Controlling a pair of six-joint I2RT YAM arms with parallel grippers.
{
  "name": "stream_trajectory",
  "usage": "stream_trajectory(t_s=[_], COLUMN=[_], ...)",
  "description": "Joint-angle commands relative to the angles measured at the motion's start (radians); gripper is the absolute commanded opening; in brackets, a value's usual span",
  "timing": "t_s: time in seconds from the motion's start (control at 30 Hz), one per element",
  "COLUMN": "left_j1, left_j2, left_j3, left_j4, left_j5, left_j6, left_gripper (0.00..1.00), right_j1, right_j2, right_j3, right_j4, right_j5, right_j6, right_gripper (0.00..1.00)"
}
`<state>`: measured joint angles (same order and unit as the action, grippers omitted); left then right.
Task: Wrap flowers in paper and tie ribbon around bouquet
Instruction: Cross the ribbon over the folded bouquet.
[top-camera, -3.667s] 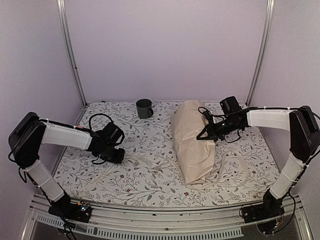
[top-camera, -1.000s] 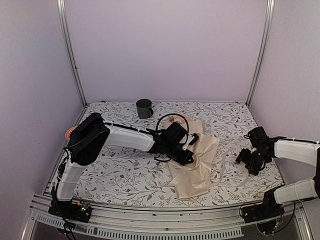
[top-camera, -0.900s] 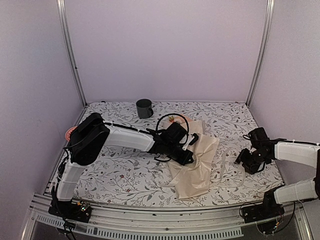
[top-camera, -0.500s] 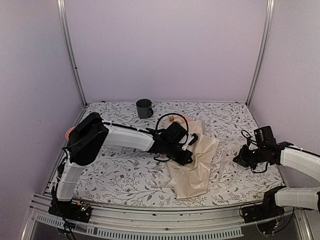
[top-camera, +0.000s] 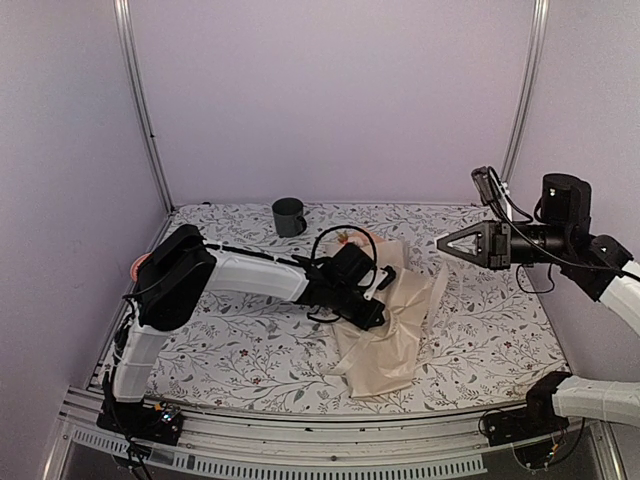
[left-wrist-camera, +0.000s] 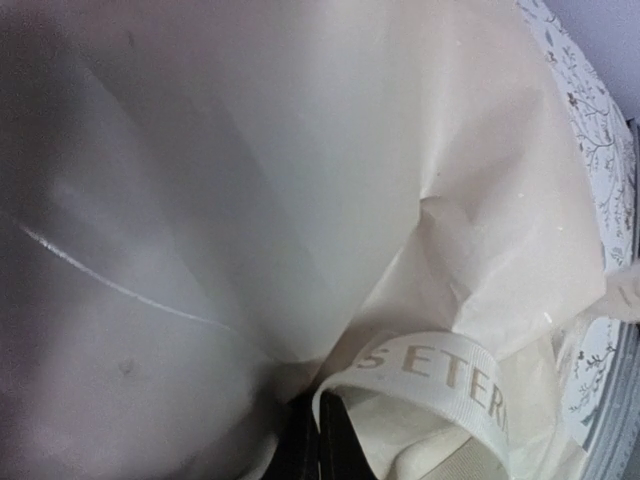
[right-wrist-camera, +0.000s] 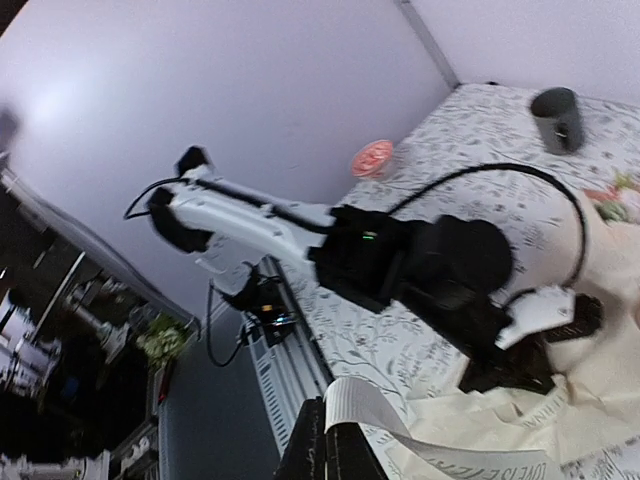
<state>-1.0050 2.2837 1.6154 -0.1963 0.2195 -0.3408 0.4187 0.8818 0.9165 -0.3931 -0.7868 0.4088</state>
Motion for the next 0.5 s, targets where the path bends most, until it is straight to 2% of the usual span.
stream_trajectory(t_s=[0.0, 0.1, 0.2, 0.37, 0.47], left_j1=[0.007, 0.010, 0.010, 0.016, 0.024], left_j2=[0.011, -0.010, -0.031, -0.055, -0.063], left_j3=[-0.014, -0.061, -0.107, -0.169, -0.190], left_j4=[0.015, 0.087, 0.154, 0.236, 0.271], left_j5=[-0.003, 0.024, 0.038, 0.064, 0.073], left_j6=[-0.005, -0.024, -0.052, -0.084, -0.096], left_gripper=[0.00, 0.00, 0.00, 0.00, 0.00], right_j1=[0.224, 0.304, 0.309, 0.292, 0.266], right_j2=[0.079, 0.208, 0.349, 0.485, 0.537], right_j3=[0.056, 0.081, 0.118, 0.045, -0.057], right_j4=[0.403, 0.614, 0.633, 0.731, 0.861], right_j5=[-0.193, -0.192, -0.115, -0.065, -0.070], right_j6=[0.048, 0.121, 0.122, 0.136, 0.199], right_gripper=[0.00, 0.00, 0.00, 0.00, 0.00])
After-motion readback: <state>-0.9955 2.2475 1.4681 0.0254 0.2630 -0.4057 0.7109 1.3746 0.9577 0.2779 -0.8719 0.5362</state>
